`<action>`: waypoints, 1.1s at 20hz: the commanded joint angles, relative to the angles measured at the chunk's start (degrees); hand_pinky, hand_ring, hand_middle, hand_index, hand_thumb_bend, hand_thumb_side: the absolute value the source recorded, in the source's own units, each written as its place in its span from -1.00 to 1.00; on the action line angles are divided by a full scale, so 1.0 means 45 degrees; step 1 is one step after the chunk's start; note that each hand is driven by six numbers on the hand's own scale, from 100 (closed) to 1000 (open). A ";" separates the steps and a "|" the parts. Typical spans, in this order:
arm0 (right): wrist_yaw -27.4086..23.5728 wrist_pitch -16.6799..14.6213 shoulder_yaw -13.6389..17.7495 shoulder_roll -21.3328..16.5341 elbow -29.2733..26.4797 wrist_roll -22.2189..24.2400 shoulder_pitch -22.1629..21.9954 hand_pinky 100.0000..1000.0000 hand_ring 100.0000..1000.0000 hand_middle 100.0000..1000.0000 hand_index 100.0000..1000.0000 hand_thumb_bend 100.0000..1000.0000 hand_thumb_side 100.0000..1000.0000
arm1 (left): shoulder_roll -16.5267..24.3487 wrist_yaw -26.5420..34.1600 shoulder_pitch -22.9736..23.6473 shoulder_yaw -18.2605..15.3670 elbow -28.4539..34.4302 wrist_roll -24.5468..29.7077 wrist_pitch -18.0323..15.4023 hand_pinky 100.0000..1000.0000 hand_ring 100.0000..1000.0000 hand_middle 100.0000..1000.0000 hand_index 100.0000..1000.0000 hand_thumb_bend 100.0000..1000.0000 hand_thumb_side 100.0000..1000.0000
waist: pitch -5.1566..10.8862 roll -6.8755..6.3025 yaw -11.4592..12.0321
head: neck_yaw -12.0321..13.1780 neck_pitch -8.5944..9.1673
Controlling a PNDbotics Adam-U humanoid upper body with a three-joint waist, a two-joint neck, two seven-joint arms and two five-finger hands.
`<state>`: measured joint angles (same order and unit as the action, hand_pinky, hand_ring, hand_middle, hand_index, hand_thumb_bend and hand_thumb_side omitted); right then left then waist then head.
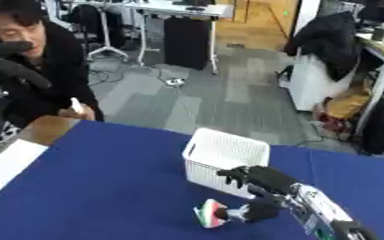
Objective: Pick up objects on the table and place them in the box.
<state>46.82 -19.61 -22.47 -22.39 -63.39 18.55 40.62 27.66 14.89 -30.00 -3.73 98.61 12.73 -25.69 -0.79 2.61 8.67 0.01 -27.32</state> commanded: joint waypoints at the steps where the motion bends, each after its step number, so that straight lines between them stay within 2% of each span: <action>1: 0.0012 -0.0018 0.0194 -0.0009 0.0167 0.0004 0.0090 0.26 0.22 0.45 1.00 0.11 1.00 | 0.0191 0.0035 -0.0211 -0.0014 0.0143 0.0025 -0.0025 0.20 0.19 0.51 0.37 -0.82 0.95 | 0.0125 -0.0060 0.0020 | 0.0049 0.0135; 13: 0.0711 -0.0244 0.0348 0.0314 0.1126 -0.0128 0.0092 0.27 0.22 0.42 1.00 0.06 1.00 | 0.0157 0.0043 -0.0252 0.0002 0.0164 0.0036 -0.0009 0.20 0.19 0.51 0.37 -0.82 0.94 | 0.0116 -0.0064 0.0051 | 0.0150 0.0117; 17: 0.1194 -0.0324 0.0441 0.0414 0.1481 -0.0101 0.0136 0.31 0.25 0.43 1.00 -0.04 1.00 | 0.0150 0.0048 -0.0258 0.0009 0.0167 0.0039 -0.0009 0.20 0.20 0.51 0.37 -0.82 0.95 | 0.0119 -0.0069 0.0055 | 0.0179 0.0082; 22: 0.2138 -0.0486 0.0560 0.0507 0.1807 -0.0125 0.0303 0.37 0.29 0.44 1.00 0.03 1.00 | 0.0136 0.0049 -0.0267 0.0019 0.0172 0.0042 -0.0001 0.20 0.20 0.51 0.37 -0.82 0.95 | 0.0121 -0.0068 0.0067 | 0.0220 0.0039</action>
<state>55.39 -21.44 -20.65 -19.63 -54.98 18.05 40.59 27.66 14.94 -30.05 -3.66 98.61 12.76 -25.66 -0.79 2.61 8.94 0.51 -27.32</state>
